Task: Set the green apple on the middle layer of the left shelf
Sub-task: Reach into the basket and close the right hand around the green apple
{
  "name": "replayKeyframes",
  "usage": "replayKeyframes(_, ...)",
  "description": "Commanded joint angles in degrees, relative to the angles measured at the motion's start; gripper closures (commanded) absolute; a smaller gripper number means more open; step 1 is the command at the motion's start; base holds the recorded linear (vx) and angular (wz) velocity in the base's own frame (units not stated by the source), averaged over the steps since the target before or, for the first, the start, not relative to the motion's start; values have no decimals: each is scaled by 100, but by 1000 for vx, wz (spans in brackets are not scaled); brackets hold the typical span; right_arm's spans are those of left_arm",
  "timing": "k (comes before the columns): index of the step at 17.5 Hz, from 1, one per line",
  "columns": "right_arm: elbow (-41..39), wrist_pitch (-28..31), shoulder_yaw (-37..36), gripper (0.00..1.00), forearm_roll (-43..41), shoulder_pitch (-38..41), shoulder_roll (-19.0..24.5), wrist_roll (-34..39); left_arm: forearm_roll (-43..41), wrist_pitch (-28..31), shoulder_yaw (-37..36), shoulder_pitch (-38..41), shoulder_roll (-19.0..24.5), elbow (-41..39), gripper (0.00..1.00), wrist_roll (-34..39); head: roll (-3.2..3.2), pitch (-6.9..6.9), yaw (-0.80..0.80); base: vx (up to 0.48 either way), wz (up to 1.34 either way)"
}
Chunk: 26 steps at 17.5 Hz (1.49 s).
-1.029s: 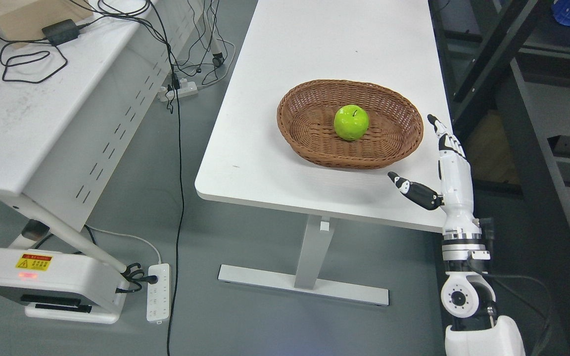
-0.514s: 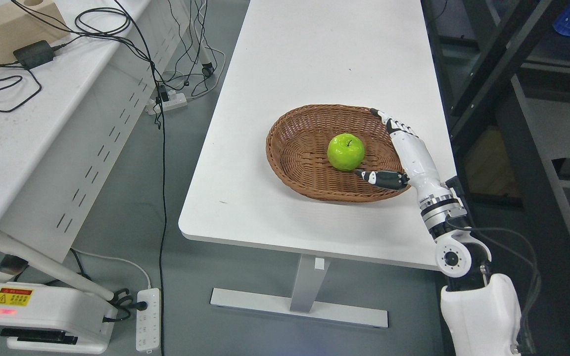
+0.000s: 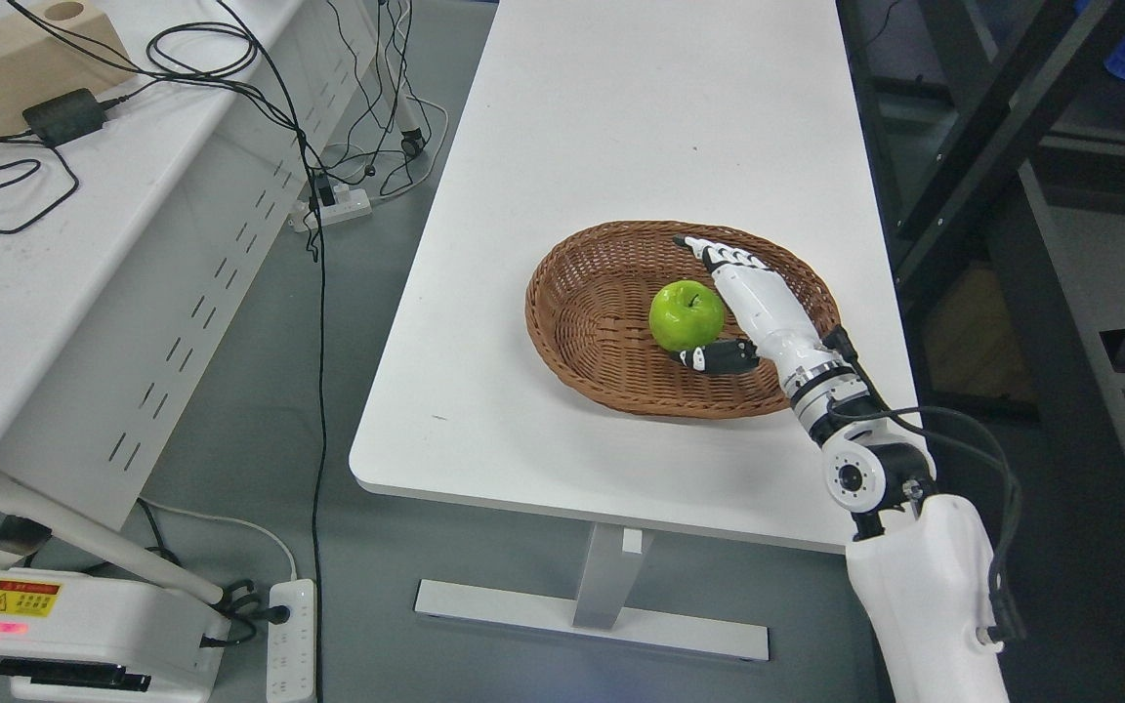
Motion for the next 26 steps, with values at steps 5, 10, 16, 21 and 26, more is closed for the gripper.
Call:
replayKeyframes(5, 1250, 7, 415, 7, 173, -596, -22, 5, 0, -2, 2, 0, 100, -1, 0, 1, 0, 0, 0, -6, -2)
replayKeyframes(10, 1303, 7, 424, 11, 216, -623, -40, 5, 0, -2, 2, 0, 100, -1, 0, 1, 0, 0, 0, 0, 0)
replayKeyframes(16, 1339, -2, 415, 36, 234, -605, -49, 13, 0, -2, 2, 0, 100, 8, 0, 1, 0, 0, 0, 0, 0)
replayKeyframes(21, 1330, -37, 327, 77, 234, -587, -57, 13, 0, -2, 2, 0, 100, -1, 0, 1, 0, 0, 0, 0, 0)
replayKeyframes(26, 1181, -90, -208, 99, 120, -561, -93, -109, 0, -2, 2, 0, 100, -1, 0, 1, 0, 0, 0, 0, 0)
